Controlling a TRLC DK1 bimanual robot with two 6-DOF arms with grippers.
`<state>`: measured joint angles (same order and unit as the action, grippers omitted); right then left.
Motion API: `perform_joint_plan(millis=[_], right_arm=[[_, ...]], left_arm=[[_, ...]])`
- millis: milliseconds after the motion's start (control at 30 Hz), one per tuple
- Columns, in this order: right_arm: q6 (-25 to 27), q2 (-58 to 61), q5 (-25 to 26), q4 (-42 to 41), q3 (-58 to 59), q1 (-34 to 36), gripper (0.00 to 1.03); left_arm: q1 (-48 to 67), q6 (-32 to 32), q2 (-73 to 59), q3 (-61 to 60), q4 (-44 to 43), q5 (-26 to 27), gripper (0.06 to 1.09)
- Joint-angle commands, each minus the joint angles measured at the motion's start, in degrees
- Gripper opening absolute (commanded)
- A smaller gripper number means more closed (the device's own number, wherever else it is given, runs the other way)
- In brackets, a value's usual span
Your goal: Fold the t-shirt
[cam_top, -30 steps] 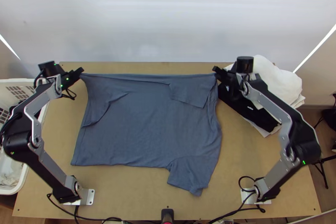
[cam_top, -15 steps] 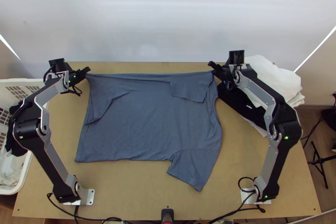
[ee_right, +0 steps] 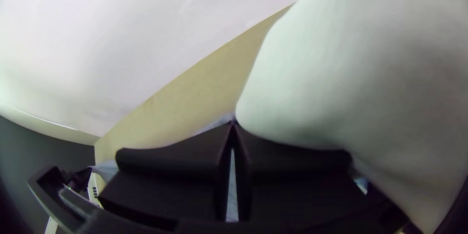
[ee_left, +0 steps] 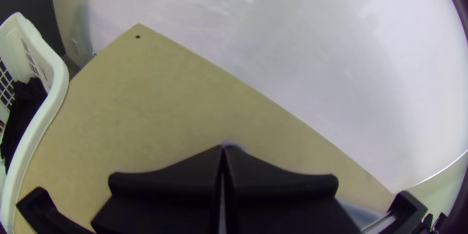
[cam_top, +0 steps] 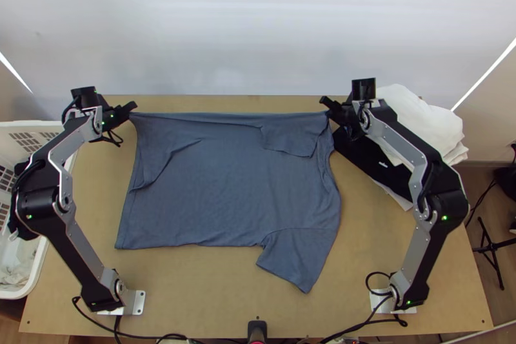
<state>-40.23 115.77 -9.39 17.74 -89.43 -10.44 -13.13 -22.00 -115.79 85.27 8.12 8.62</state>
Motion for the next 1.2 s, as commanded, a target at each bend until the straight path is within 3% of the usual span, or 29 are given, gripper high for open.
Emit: perform_joint_plan(millis=[0,200,567,1167], right_arm=[[0.06,-5.11,0.33,-0.07,4.17,-0.11,0.03],[0.06,-9.51,0.25,0.81,7.16,-0.20,0.03],[0.41,-18.03,0.33,5.64,16.13,-2.66,0.03],[-0.29,-20.40,1.65,2.04,27.90,-5.30,0.03]], left_arm=[[-0.15,1.52,5.84,-3.98,2.08,3.86,0.09],[-0.15,6.53,7.77,-6.17,8.23,4.03,0.09],[-1.55,11.01,11.72,-12.33,9.55,4.30,0.09],[-2.96,17.34,11.99,-16.72,11.74,5.00,0.09]])
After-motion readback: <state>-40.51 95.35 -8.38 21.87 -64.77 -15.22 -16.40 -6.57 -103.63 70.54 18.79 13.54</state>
